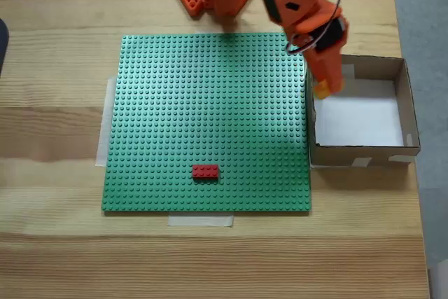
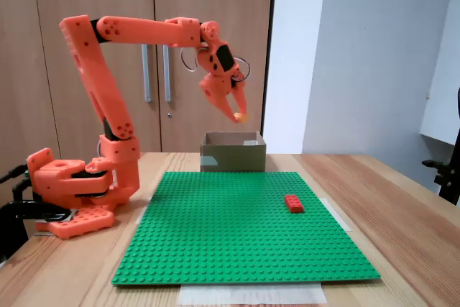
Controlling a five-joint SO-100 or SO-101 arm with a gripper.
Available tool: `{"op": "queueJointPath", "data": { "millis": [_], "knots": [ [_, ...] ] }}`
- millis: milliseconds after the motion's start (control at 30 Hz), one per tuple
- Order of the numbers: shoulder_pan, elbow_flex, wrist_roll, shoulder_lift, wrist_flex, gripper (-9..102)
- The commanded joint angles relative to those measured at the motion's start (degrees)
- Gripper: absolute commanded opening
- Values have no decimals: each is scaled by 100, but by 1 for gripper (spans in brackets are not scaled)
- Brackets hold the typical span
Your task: Pick the yellow lego block and put it in the box.
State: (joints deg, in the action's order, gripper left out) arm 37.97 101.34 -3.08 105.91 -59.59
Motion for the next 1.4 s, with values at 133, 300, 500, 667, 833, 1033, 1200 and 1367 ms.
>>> {"op": "queueJointPath", "data": {
  "millis": [133, 300, 500, 667, 833, 1033, 1200, 1367],
  "knots": [
    [580, 149, 9, 141, 492, -1],
    [800, 185, -88, -114, 431, -1],
    [773, -422, -290, -782, 255, -1],
    [800, -1301, -290, -1450, -105, -1],
    [870, -2083, -343, -2083, -369, -1],
    [888, -2874, -246, -2769, -642, -1],
    [967, -2874, -44, -2892, -694, -1],
    [914, -2698, 97, -2892, -694, -1]
  ]
}}
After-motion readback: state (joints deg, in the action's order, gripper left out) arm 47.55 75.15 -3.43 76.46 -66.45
